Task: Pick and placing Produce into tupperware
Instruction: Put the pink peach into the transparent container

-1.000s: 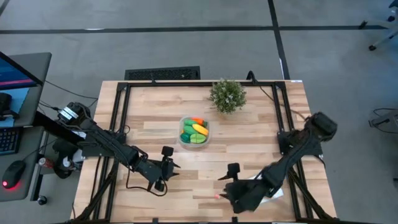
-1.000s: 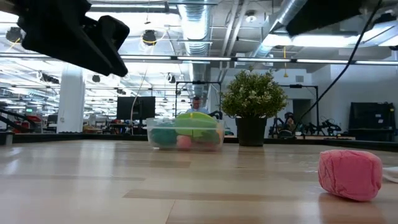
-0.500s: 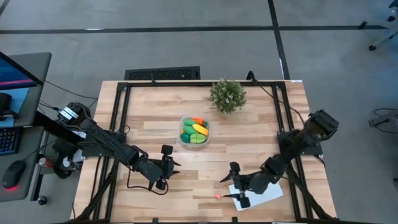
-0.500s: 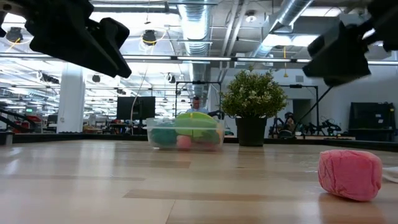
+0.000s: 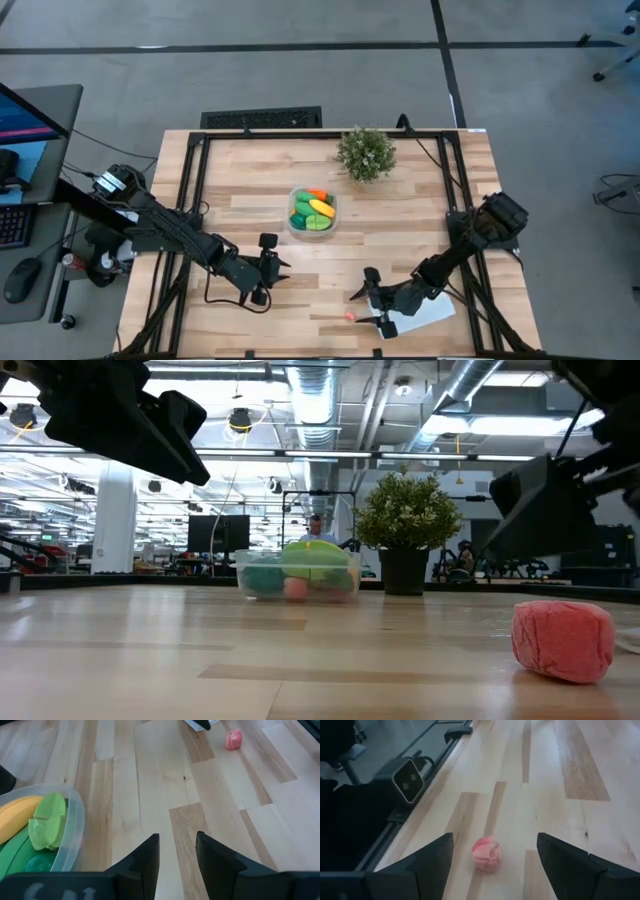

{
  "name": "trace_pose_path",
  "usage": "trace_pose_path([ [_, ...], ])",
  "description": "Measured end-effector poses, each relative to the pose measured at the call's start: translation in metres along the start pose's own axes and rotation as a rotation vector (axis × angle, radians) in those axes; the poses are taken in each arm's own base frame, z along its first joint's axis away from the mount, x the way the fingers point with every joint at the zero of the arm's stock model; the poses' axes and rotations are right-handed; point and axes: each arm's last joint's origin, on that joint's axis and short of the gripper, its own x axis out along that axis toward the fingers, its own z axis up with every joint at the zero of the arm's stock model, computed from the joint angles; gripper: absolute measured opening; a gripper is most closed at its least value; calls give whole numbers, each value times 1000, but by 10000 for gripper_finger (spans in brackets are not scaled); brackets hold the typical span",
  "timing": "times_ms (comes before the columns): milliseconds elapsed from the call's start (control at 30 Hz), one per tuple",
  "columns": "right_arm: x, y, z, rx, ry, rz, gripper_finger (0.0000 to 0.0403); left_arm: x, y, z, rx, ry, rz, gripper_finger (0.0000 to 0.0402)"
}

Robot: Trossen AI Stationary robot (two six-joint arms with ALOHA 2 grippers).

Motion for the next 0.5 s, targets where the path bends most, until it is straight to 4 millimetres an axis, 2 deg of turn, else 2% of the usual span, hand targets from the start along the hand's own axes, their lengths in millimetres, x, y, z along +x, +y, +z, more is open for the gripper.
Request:
trace_pose_path([
  [500, 13, -4, -13, 28, -1, 36, 281, 0, 0, 0, 2, 2, 0, 118],
])
